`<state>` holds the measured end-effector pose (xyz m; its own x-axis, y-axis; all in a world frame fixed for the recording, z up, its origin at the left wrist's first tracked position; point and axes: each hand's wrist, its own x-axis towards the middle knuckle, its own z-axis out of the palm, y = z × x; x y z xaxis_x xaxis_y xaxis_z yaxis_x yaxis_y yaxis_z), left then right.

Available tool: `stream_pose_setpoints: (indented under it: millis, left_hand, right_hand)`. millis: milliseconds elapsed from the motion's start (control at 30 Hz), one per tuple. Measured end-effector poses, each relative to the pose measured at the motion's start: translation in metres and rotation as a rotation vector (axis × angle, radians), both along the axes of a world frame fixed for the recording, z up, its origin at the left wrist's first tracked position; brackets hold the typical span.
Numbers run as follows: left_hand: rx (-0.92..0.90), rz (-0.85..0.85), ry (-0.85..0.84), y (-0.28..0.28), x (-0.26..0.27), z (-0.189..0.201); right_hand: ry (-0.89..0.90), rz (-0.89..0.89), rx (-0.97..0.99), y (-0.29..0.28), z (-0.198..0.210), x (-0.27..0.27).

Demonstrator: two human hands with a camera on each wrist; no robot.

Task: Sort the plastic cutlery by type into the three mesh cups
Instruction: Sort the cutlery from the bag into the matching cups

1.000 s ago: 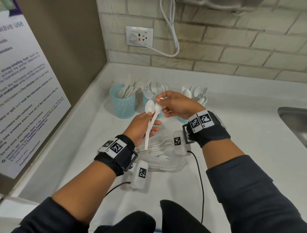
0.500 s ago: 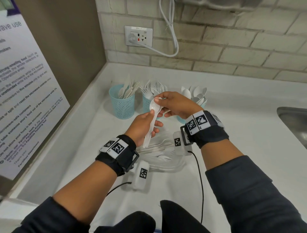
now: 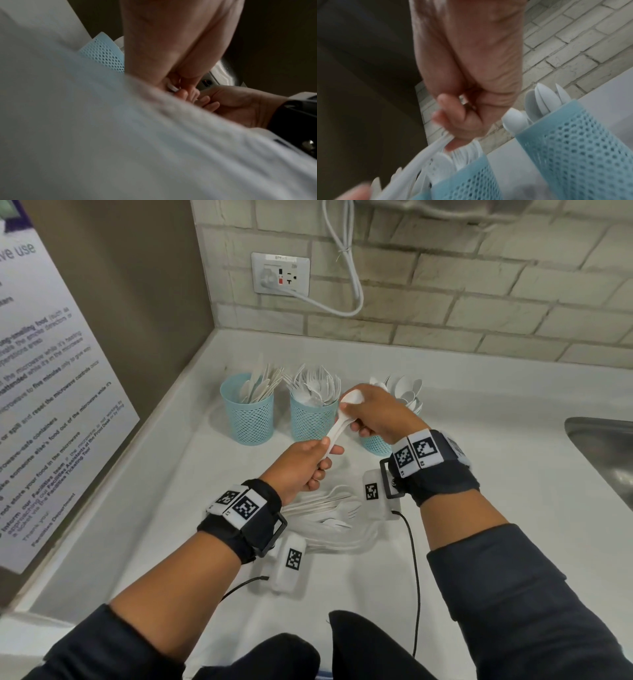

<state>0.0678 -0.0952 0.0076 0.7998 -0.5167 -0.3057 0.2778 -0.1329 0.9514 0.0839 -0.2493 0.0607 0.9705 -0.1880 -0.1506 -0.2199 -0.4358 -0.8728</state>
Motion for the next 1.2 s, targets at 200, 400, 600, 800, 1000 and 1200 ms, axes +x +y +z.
stream_pose_setpoints:
  millis: [200,400,600,800,1000,1200]
  left_hand:
    - [0.542,-0.178,-0.415,0.011,0.007,-0.008]
    - [0.883,-0.553,-0.503,0.013,0.004,-0.013]
    - [0.936,-0.554,-0.545,0.013,0.005,-0.015]
    - [0.976,-0.594,-0.564,0.012,0.005,-0.016]
    - [0.987,-0.604,-0.547,0.011,0.006,-0.019]
    - [0.975,-0.604,-0.513,0.010,0.008,-0.018]
  right_hand:
    - [-0.584,-0.622,-0.008,-0.047,0.035,0.000]
    - [-0.747,-0.720,-0.240,-0.072,0.031,-0.002]
    - [-0.588,-0.542,-0.414,-0.066,-0.003,-0.001]
    - [-0.243,-0.325,-0.632,-0.054,-0.020,-0.001]
    - [0.003,-0.212,-0.804,-0.048,-0.017,0.001]
    - [-0.106,-0.209,-0.774,-0.023,0.024,-0.003]
